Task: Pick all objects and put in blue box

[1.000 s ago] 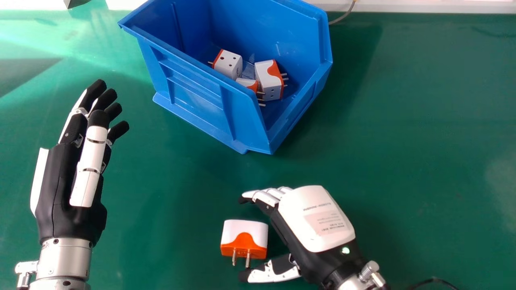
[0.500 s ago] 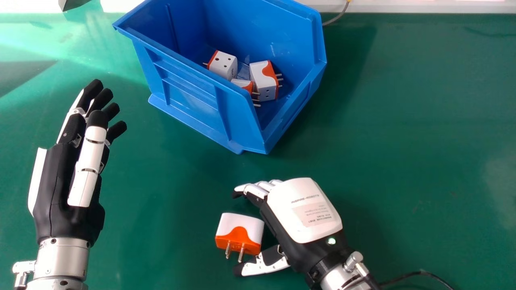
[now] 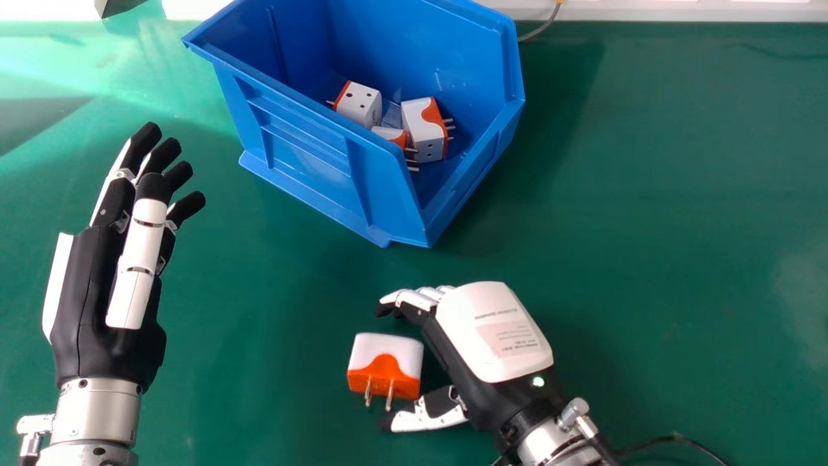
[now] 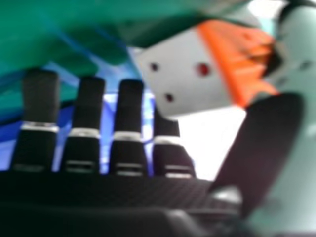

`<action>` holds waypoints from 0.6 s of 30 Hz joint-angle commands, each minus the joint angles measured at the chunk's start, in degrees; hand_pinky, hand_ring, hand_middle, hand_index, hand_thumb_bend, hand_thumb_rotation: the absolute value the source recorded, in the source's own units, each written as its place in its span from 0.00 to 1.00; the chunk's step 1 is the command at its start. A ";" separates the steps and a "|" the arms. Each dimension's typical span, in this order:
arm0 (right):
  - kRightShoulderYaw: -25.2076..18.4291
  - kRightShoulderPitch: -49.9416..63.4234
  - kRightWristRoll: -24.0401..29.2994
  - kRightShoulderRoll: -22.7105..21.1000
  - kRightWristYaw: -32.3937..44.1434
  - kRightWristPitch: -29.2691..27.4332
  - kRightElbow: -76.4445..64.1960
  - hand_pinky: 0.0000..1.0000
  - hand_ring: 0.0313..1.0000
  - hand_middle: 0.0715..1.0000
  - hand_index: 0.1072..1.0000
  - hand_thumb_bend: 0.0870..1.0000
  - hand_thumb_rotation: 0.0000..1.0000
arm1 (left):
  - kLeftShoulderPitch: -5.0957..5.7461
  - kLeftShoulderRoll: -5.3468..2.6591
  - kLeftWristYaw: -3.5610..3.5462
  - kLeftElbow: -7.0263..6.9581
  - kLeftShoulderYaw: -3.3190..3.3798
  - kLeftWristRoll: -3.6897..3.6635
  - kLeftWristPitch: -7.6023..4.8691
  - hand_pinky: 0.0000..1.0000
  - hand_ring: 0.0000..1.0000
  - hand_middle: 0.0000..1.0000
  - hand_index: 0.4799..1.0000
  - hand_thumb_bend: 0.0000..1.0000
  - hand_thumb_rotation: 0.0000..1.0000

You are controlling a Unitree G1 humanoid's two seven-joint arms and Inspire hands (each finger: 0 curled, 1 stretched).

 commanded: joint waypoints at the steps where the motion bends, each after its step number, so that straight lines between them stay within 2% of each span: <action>1: 0.10 1.28 0.77 -0.64 0.45 -0.36 1.48 0.47 0.54 0.55 0.56 0.61 0.09 | -0.39 0.78 -0.12 -0.30 0.38 0.20 -0.64 0.85 0.90 0.92 0.84 0.51 0.74; 7: -0.15 0.99 2.10 -0.60 -0.64 -1.94 2.41 0.35 0.44 0.48 0.49 0.52 0.04 | -0.58 0.77 -0.11 -0.22 0.37 0.22 -0.62 0.85 0.90 0.92 0.84 0.51 0.74; 10: -0.07 0.76 1.87 -0.65 -0.90 -1.80 2.56 0.35 0.44 0.48 0.49 0.52 0.04 | -0.58 0.64 0.11 -0.46 0.33 0.25 -0.44 0.85 0.90 0.92 0.84 0.51 0.74; 18: -0.31 0.67 2.57 -0.91 0.19 -1.76 1.97 0.29 0.38 0.44 0.46 0.48 0.01 | -0.51 0.63 0.19 -0.74 0.24 0.25 -0.30 0.85 0.90 0.92 0.84 0.51 0.74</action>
